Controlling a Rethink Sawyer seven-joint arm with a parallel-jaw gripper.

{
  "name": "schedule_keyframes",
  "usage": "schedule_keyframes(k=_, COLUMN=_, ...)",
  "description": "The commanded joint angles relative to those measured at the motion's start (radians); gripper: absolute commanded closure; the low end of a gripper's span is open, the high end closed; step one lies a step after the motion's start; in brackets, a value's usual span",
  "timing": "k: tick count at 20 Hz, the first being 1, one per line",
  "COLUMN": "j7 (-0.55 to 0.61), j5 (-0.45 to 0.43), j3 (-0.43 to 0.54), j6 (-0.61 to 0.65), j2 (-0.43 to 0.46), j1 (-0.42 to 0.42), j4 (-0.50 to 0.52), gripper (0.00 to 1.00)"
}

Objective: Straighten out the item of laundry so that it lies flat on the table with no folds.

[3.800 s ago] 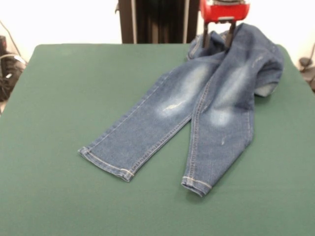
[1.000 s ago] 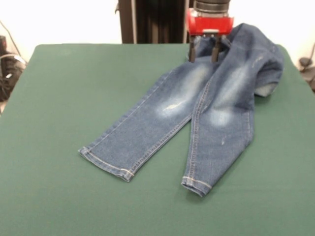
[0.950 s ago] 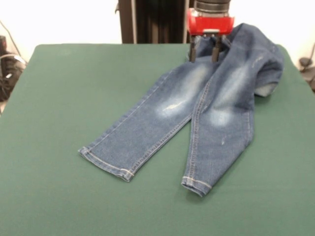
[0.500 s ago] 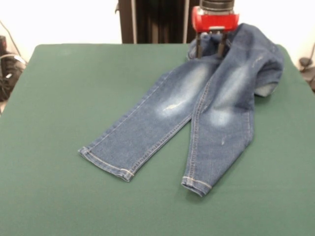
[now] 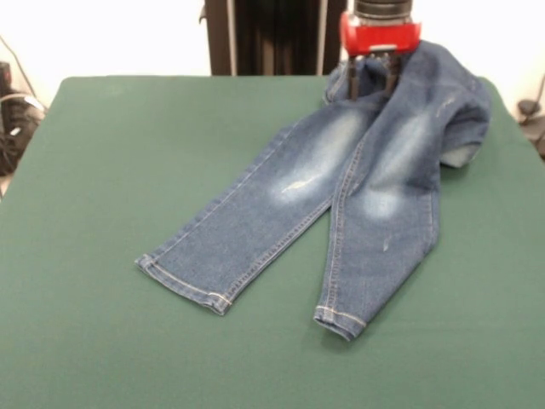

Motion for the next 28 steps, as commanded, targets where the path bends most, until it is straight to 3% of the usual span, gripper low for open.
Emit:
schedule_keyframes(k=1, j7=0.277, j5=0.091, j3=0.120, j6=0.063, j2=0.015, j1=0.007, j4=0.026, gripper=0.00)
schedule_keyframes(k=5, j7=0.280, j5=0.089, j3=0.103, j6=0.028, j2=0.032, j1=0.012, j4=0.028, gripper=0.00)
schedule_keyframes(k=13, j7=0.218, j5=0.093, j3=0.056, j6=0.123, j2=0.000, j1=0.021, j4=-0.044, gripper=0.00)
schedule_keyframes(k=28, j7=0.129, j5=0.031, j3=0.025, j6=0.192, j2=0.005, j1=-0.058, j4=-0.130, gripper=0.00)
